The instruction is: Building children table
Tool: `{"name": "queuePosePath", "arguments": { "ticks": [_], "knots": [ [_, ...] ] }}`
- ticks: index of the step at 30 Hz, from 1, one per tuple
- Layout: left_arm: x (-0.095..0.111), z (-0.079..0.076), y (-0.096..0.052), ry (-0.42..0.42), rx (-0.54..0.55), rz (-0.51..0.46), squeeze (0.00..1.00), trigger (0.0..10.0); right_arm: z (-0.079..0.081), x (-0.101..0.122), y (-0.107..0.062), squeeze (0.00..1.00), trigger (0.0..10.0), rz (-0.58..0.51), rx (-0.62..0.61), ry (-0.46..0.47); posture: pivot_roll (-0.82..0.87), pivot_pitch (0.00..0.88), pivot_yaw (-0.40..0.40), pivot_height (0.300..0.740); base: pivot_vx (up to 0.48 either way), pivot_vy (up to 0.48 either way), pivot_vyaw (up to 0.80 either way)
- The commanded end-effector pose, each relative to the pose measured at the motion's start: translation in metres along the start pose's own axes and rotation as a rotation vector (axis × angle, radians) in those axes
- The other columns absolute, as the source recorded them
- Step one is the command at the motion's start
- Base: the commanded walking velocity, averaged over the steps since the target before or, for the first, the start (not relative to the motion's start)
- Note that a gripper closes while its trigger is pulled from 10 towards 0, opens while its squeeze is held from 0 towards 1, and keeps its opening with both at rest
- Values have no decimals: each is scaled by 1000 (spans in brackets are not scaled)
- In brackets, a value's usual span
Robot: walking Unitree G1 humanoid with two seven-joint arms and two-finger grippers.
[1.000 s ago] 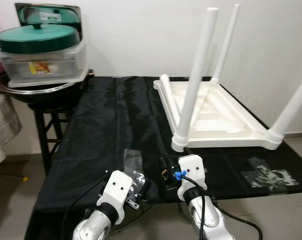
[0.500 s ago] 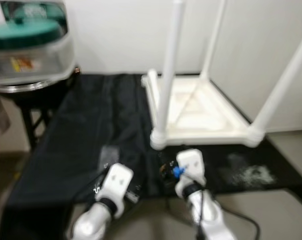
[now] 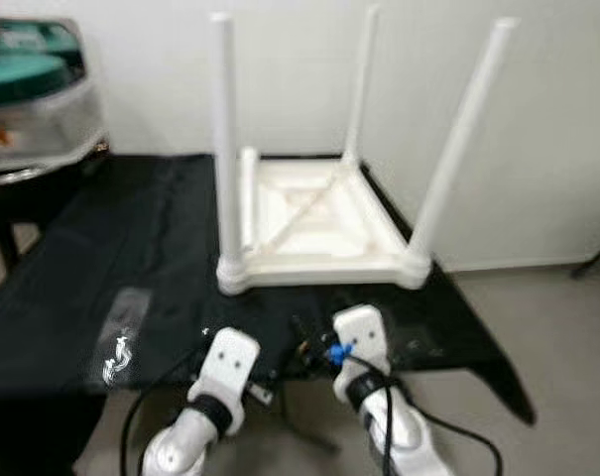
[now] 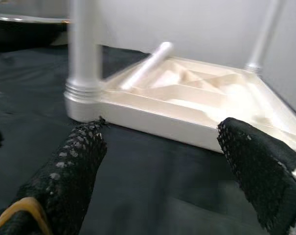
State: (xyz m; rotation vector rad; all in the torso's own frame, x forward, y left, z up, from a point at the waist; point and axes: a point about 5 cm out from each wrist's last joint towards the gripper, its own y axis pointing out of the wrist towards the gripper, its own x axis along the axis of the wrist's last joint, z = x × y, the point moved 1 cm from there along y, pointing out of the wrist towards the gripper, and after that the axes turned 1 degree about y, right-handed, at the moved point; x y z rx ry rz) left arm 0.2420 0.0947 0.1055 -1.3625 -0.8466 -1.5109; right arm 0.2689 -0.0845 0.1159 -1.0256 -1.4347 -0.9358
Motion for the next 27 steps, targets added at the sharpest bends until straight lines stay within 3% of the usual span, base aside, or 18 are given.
{"name": "queuePosePath", "arguments": {
  "ticks": [1, 14, 27],
  "knots": [
    [2, -7, 4, -11, -30, -15, 0, 10000, -9, -6, -2, 0, 10000, 19, -30, -9, 52, 0, -45, 740, 0, -458, 0],
    [-3, -11, 9, -6, -53, -10, 0, 10000, -9, -12, 1, 0, 10000, 31, -16, -23, 38, 0, -41, 740, 0, -454, 0],
    [-3, -11, 10, -2, -59, -11, 0, 10000, -6, -11, 2, 0, 10000, 25, 2, -38, 34, 0, -34, 740, 173, -412, 746]
  ]
}}
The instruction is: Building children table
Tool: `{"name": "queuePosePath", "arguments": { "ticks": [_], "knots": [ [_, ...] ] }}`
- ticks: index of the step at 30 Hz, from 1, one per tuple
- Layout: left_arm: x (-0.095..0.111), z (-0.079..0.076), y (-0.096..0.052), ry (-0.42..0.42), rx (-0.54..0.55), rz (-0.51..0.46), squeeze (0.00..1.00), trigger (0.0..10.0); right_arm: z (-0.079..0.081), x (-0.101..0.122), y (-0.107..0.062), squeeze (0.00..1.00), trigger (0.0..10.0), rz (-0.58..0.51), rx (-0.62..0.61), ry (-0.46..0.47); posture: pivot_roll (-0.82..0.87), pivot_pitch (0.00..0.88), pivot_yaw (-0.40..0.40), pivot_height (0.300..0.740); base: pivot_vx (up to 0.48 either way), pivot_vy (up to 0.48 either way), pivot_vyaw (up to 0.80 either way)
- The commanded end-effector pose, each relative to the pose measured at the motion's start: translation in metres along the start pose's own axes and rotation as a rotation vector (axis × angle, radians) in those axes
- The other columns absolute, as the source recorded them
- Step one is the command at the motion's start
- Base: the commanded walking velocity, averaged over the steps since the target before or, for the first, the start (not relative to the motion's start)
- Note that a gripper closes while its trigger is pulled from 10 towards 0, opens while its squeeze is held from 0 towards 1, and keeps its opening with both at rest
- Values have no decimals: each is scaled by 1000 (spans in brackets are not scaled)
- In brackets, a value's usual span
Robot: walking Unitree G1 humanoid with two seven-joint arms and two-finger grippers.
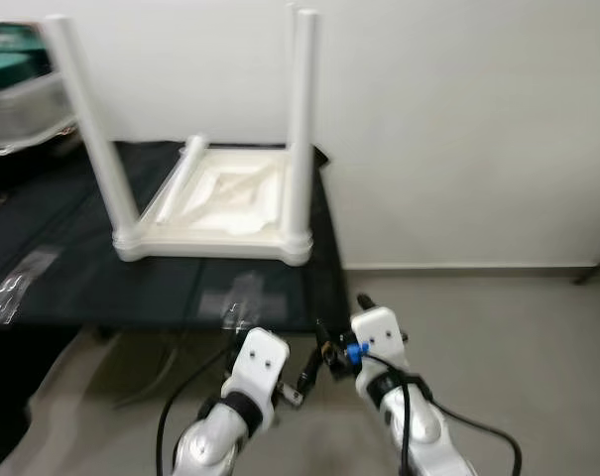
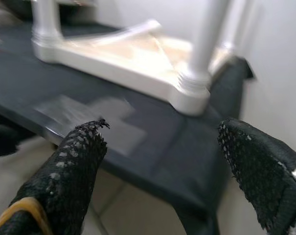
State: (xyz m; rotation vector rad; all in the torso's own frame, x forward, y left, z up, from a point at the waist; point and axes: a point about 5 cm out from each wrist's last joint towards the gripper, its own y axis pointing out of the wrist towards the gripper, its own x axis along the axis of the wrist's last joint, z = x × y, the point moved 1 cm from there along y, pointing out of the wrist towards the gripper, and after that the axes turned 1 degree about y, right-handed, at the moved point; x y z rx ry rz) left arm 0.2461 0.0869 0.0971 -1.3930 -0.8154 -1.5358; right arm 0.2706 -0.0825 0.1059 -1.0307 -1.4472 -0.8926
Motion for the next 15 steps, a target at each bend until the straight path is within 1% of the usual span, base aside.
{"name": "queuePosePath", "arguments": {
  "ticks": [1, 7, 9, 12, 15],
  "knots": [
    [4, -4, 3, -3, -15, -14, 0, 10000, -8, -1, -1, 0, 10000, 6, -24, -18, 35, 0, -34, 740, 251, -405, 800],
    [4, -4, 3, -1, -10, -13, 0, 10000, -9, -1, -1, 0, 10000, 6, -22, -19, 34, 0, -34, 740, 253, -405, 800],
    [3, -4, 4, -7, -11, 2, 0, 10000, -9, -1, -1, 0, 10000, 7, -23, -15, 34, 0, -35, 740, 0, -296, 800],
    [5, -3, 4, -24, -2, -8, 0, 10000, -10, 0, -1, 0, 10000, 3, -24, -17, 34, 0, -35, 740, 0, 0, 800],
    [5, -3, 3, -23, 2, -11, 0, 10000, -9, 0, -1, 0, 10000, 2, -20, -18, 34, 0, -34, 740, 0, 0, 800]
  ]
}}
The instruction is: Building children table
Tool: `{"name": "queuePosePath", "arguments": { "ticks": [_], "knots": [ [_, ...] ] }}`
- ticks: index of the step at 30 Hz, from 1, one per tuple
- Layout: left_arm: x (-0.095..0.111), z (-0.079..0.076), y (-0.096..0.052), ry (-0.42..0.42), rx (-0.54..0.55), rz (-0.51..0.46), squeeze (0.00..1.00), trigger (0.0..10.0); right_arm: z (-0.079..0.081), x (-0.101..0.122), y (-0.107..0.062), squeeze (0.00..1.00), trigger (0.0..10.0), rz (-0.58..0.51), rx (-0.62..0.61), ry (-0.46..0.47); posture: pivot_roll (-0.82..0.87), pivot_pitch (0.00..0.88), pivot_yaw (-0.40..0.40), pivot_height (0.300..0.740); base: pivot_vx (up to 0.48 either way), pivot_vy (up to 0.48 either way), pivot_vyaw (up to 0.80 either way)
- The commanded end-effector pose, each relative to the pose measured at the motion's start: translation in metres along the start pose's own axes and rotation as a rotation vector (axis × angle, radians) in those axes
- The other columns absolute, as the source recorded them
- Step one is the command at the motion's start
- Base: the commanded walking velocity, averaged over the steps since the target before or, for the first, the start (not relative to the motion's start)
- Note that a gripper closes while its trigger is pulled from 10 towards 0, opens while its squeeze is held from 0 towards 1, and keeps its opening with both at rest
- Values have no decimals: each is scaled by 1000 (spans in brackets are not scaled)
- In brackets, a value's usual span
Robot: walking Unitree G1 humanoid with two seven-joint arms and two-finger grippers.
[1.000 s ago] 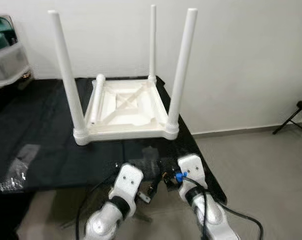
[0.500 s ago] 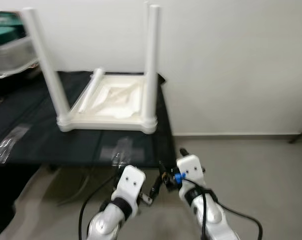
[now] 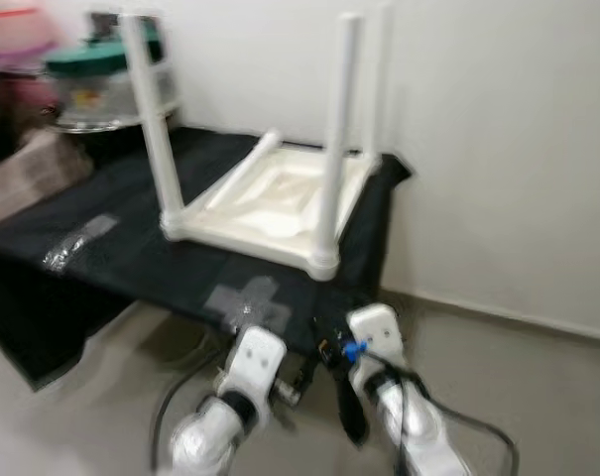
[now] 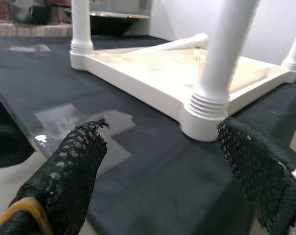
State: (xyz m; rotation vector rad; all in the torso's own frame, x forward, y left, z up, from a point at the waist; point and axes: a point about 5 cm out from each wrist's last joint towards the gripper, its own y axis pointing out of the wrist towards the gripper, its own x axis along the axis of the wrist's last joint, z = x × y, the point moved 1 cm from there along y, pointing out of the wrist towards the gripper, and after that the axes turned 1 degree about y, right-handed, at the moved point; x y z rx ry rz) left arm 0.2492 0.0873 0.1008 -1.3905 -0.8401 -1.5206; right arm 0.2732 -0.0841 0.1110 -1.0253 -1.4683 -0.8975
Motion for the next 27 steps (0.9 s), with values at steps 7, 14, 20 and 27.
{"name": "queuePosePath", "arguments": {
  "ticks": [7, 14, 20, 27],
  "knots": [
    [2, -6, 0, 5, -20, -12, 0, 10000, -5, -4, -3, 0, 10000, 20, -16, -8, 36, 0, -39, 740, 71, -206, 800],
    [1, -7, 1, 5, -27, -1, 0, 10000, -5, -4, -3, 0, 10000, 22, -13, -3, 34, 0, -35, 740, 252, -404, 457],
    [1, -7, 1, 13, -29, -1, 0, 10000, -8, -5, -3, 0, 10000, 22, -28, 25, 33, 0, -32, 740, 0, -445, 0],
    [0, -8, 1, 11, -39, 4, 0, 10000, -8, -4, -3, 0, 10000, 14, -27, 33, 33, 0, -36, 740, 36, -431, 0]
  ]
}}
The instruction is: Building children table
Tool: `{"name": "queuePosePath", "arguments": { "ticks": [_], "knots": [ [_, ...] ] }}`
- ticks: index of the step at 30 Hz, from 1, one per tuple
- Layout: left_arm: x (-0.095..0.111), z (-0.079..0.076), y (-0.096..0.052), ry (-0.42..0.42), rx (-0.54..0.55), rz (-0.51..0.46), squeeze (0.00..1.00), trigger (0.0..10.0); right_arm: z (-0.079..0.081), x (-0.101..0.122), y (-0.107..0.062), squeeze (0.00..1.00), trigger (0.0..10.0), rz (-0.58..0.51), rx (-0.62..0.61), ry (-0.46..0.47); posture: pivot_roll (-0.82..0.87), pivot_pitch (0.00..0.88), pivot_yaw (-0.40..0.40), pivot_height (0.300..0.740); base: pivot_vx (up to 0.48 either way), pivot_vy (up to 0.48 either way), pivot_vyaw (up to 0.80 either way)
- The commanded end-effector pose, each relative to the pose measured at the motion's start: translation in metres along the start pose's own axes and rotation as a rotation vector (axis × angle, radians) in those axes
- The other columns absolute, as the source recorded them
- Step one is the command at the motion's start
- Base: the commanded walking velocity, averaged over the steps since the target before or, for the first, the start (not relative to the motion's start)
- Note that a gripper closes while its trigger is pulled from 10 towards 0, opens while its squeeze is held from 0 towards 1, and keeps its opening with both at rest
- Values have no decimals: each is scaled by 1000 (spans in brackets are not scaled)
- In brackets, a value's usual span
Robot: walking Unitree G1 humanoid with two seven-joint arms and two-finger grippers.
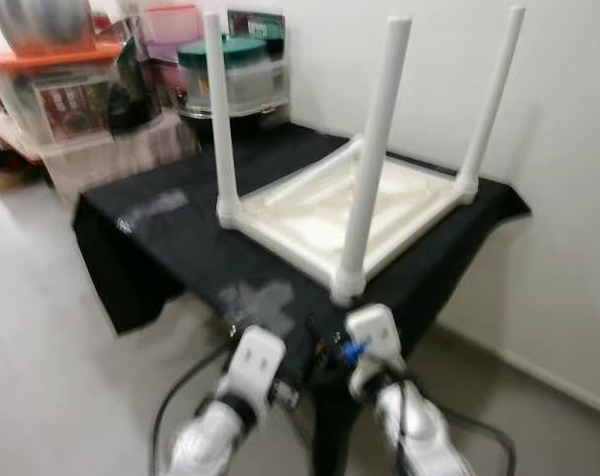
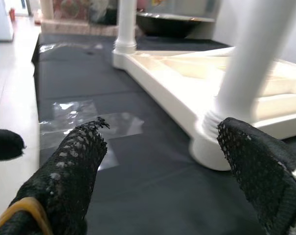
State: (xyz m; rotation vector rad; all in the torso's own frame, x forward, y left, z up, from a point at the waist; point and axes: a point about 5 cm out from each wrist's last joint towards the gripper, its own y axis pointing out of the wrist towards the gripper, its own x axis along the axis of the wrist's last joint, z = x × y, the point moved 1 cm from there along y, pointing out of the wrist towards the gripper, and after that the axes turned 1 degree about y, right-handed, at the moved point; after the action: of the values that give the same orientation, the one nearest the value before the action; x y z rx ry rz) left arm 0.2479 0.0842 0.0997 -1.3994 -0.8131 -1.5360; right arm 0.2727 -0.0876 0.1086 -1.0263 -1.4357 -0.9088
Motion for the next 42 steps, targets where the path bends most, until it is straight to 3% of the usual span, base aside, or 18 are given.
{"name": "queuePosePath", "arguments": {
  "ticks": [1, 21, 28, 35, 42],
  "knots": [
    [1, -4, 1, 0, -16, -1, 0, 10000, -5, -1, -2, 0, 10000, 2, -15, 10, 33, 0, -36, 740, 255, -405, 0],
    [2, -4, 2, 2, -12, -4, 0, 10000, -5, 3, -1, 0, 10000, -32, 0, 20, 36, 0, -40, 740, 276, -388, 0],
    [1, -4, 2, 5, -13, 1, 0, 10000, -5, 3, -2, 0, 10000, -31, -3, 25, 34, 0, -37, 740, 315, -358, 682],
    [1, -4, 1, 11, -14, 1, 0, 10000, -8, 3, -2, 0, 10000, -31, -20, 55, 34, 0, -36, 740, 311, -361, 0],
    [1, -5, 1, 4, -13, 2, 0, 10000, -5, 4, -2, 0, 10000, -39, 5, 25, 33, 0, -39, 740, 319, -354, 343]
  ]
}}
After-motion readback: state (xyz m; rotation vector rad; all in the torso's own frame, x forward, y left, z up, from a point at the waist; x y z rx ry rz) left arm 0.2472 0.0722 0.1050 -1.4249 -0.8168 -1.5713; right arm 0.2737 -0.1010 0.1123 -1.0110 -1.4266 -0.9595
